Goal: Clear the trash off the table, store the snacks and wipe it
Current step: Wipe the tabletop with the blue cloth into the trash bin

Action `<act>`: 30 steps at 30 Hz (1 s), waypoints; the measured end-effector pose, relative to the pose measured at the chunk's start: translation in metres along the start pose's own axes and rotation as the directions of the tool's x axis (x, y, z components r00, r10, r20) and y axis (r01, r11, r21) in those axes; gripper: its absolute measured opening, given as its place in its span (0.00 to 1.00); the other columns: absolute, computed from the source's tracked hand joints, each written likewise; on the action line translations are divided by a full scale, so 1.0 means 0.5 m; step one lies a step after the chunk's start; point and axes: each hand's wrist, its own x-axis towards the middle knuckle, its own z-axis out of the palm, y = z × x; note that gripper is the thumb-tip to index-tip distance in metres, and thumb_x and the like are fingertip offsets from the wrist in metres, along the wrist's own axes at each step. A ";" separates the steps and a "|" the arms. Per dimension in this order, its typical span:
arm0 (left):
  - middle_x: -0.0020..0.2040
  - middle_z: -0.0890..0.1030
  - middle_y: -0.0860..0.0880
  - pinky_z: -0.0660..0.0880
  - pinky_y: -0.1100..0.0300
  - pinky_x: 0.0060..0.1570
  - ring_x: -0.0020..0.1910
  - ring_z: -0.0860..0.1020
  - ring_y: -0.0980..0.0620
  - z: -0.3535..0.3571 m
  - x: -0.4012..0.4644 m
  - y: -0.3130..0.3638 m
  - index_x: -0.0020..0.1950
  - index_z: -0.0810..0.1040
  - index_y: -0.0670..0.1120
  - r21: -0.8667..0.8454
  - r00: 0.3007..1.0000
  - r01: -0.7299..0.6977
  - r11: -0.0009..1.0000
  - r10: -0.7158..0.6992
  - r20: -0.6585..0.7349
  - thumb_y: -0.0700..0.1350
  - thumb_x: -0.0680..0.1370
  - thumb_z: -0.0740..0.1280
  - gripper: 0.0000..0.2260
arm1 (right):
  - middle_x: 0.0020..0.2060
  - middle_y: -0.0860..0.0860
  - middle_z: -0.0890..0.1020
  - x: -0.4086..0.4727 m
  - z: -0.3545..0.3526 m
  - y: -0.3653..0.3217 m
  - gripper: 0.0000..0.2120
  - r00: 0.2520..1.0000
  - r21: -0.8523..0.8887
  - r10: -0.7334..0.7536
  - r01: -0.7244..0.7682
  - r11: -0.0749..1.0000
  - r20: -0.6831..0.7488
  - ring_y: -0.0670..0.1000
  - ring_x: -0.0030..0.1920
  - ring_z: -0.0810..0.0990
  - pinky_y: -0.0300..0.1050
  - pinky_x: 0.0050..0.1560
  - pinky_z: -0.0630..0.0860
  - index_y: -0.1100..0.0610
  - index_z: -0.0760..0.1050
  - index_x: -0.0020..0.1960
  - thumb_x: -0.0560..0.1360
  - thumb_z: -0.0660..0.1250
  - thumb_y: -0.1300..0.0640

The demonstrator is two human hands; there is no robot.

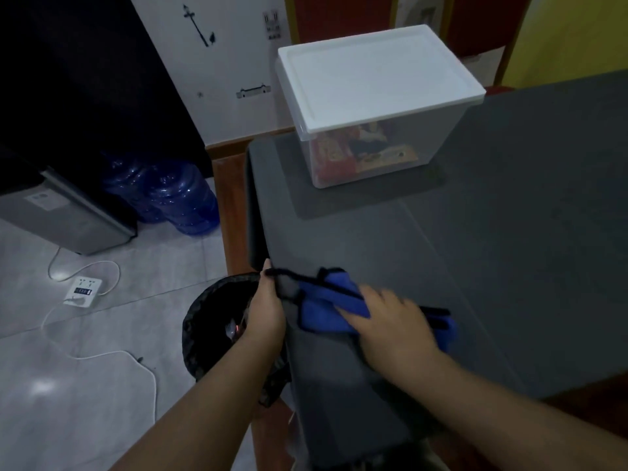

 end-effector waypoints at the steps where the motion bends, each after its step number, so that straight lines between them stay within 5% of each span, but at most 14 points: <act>1: 0.54 0.82 0.49 0.72 0.53 0.61 0.53 0.79 0.50 0.001 -0.004 0.001 0.52 0.79 0.53 0.010 1.000 0.000 1.000 0.000 0.026 0.66 0.74 0.60 0.20 | 0.46 0.56 0.81 -0.033 -0.007 0.029 0.22 1.000 0.002 0.021 -0.021 1.000 0.000 0.59 0.33 0.77 0.45 0.27 0.71 0.47 0.81 0.55 0.63 0.61 0.55; 5: 0.63 0.75 0.54 0.68 0.51 0.67 0.60 0.74 0.51 0.004 -0.013 0.007 0.68 0.69 0.55 0.132 0.997 -0.070 0.989 0.063 0.054 0.61 0.79 0.52 0.21 | 0.47 0.61 0.79 -0.117 -0.030 0.203 0.22 0.932 -0.057 0.359 -0.356 0.933 0.052 0.64 0.36 0.77 0.52 0.30 0.75 0.48 0.79 0.58 0.67 0.61 0.58; 8: 0.73 0.65 0.53 0.59 0.48 0.72 0.71 0.65 0.51 0.021 -0.022 0.015 0.75 0.57 0.57 0.301 0.969 -0.245 0.921 0.221 0.111 0.60 0.76 0.48 0.28 | 0.49 0.60 0.73 -0.141 -0.048 0.353 0.16 0.671 -0.137 0.742 -0.733 0.666 0.019 0.65 0.44 0.76 0.55 0.39 0.78 0.49 0.73 0.61 0.74 0.58 0.57; 10: 0.77 0.56 0.53 0.50 0.48 0.75 0.76 0.53 0.50 0.039 -0.035 0.018 0.77 0.52 0.52 0.407 0.943 -0.333 0.850 0.296 0.153 0.58 0.78 0.47 0.28 | 0.51 0.62 0.72 -0.141 -0.055 0.411 0.15 0.490 -0.119 0.871 -0.863 0.490 0.034 0.67 0.49 0.74 0.59 0.45 0.78 0.51 0.71 0.62 0.76 0.57 0.57; 12: 0.78 0.51 0.53 0.42 0.51 0.75 0.77 0.47 0.53 0.060 -0.049 0.021 0.78 0.49 0.49 0.506 0.921 -0.386 0.771 0.347 0.174 0.51 0.83 0.46 0.23 | 0.51 0.62 0.72 -0.115 -0.053 0.398 0.14 0.422 -0.105 0.905 -0.899 0.424 0.044 0.67 0.50 0.74 0.60 0.47 0.77 0.53 0.73 0.60 0.76 0.57 0.57; 15: 0.78 0.51 0.53 0.37 0.57 0.74 0.76 0.47 0.56 0.096 -0.060 0.024 0.77 0.51 0.48 0.555 0.890 -0.453 0.697 0.391 0.236 0.48 0.83 0.45 0.21 | 0.51 0.59 0.73 -0.062 -0.038 0.287 0.15 0.606 -0.075 0.796 -0.794 0.603 -0.007 0.64 0.50 0.75 0.53 0.45 0.76 0.49 0.73 0.59 0.74 0.59 0.57; 18: 0.78 0.52 0.51 0.42 0.54 0.75 0.76 0.49 0.55 0.142 -0.069 0.024 0.77 0.53 0.47 0.499 0.866 -0.498 0.709 0.379 0.327 0.47 0.84 0.47 0.21 | 0.48 0.56 0.77 -0.066 -0.024 0.149 0.18 0.847 -0.076 0.532 -0.529 0.845 0.012 0.61 0.42 0.77 0.48 0.35 0.74 0.47 0.78 0.56 0.69 0.61 0.57; 21: 0.77 0.54 0.51 0.45 0.54 0.75 0.76 0.50 0.56 0.192 -0.081 0.017 0.76 0.56 0.46 0.489 0.839 -0.535 0.689 0.368 0.400 0.45 0.84 0.48 0.20 | 0.48 0.55 0.82 -0.157 -0.029 0.058 0.21 0.950 0.015 0.307 -0.309 0.951 0.061 0.57 0.36 0.78 0.46 0.30 0.72 0.46 0.82 0.51 0.64 0.56 0.53; 26: 0.77 0.57 0.50 0.44 0.54 0.75 0.76 0.50 0.55 0.254 -0.087 -0.007 0.75 0.59 0.43 0.481 0.805 -0.578 0.659 0.363 0.470 0.43 0.83 0.49 0.19 | 0.48 0.57 0.81 -0.303 -0.041 0.177 0.22 0.917 0.017 0.397 -0.397 0.918 0.034 0.60 0.34 0.78 0.50 0.28 0.75 0.47 0.79 0.56 0.64 0.60 0.55; 30: 0.77 0.56 0.50 0.44 0.54 0.75 0.77 0.50 0.54 0.303 -0.091 -0.018 0.75 0.58 0.43 0.522 0.788 -0.605 0.602 0.355 0.503 0.43 0.83 0.50 0.20 | 0.54 0.61 0.77 -0.376 -0.064 0.388 0.21 0.673 -0.062 0.737 -0.735 0.676 0.057 0.65 0.46 0.77 0.53 0.38 0.79 0.49 0.77 0.62 0.70 0.68 0.61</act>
